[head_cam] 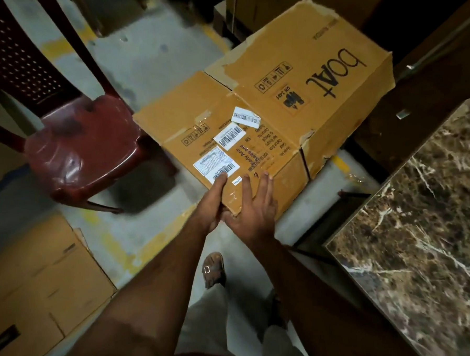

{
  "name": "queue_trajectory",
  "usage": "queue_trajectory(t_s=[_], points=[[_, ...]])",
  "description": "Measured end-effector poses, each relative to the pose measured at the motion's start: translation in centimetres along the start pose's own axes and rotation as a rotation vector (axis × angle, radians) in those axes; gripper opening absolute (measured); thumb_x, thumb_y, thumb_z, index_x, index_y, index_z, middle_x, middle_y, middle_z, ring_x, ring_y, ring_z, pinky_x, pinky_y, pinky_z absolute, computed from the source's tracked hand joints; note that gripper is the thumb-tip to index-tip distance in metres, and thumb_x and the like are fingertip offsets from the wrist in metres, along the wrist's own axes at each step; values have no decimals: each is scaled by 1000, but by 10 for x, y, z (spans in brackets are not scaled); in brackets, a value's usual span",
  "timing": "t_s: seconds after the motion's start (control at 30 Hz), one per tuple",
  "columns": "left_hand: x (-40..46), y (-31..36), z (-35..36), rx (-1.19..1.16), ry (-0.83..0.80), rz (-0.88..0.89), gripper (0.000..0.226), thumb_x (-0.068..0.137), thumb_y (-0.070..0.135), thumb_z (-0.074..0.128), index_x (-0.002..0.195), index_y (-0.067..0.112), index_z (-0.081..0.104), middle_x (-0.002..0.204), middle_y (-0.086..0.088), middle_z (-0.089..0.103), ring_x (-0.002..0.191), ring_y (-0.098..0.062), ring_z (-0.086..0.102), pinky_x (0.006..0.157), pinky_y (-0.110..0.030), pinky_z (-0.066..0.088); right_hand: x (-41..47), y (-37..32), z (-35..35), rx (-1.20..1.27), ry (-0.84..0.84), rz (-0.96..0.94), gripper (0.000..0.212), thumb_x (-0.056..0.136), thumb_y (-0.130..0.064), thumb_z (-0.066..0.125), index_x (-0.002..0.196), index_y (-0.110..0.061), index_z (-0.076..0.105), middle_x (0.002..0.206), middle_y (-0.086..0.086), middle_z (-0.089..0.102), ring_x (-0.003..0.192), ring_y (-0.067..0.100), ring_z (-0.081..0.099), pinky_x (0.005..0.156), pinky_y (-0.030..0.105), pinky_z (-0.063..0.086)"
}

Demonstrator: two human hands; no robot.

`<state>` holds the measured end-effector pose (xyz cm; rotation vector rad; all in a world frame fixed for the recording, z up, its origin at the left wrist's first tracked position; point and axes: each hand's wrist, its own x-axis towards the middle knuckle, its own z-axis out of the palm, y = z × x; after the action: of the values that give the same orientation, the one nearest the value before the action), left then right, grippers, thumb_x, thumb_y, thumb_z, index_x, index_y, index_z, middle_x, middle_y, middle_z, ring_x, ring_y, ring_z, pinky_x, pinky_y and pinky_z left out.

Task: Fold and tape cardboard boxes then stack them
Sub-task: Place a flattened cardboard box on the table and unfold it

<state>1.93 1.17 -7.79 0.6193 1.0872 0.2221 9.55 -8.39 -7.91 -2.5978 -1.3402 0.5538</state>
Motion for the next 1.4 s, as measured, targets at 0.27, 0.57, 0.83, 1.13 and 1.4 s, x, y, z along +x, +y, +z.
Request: queue_trajectory(t_s=[0.27,0.57,0.83,1.13,1.4], points=[[-13,50,10,-242,-35,39,43,106,35,43,138,9,54,112,-11,74,95,-22,74,72,-38,62,-20,16,-35,81,183,44,82,75,0,73,148,-12,38,164,18,23,154,40,9,119,58,26],[-77,101,92,-307,-132,335,23,102,5,48,123,1,56,113,-20,71,99,-28,72,70,-42,61,-33,39,-153,164,486,-90,67,76,16,49,140,-3,54,150,17,50,144,47,34,113,62,35],[-168,70,139,-317,-359,439,17,100,2,51,116,1,55,115,-22,71,110,-33,69,89,-49,58,-115,75,-205,41,635,-174,62,84,13,58,143,-4,51,149,15,51,143,45,37,113,62,37],[-265,53,204,-224,-550,549,18,97,3,56,115,-3,58,120,-23,67,113,-37,66,94,-54,55,-213,110,-272,-124,775,-171,70,86,8,61,151,-4,40,156,15,42,147,39,32,120,52,22],[-330,58,283,-176,-644,554,57,94,1,62,143,-11,35,134,-32,56,112,-42,65,75,-45,60,-272,137,-339,-228,923,-21,73,77,16,59,147,-1,46,150,20,48,140,44,42,115,57,34]])
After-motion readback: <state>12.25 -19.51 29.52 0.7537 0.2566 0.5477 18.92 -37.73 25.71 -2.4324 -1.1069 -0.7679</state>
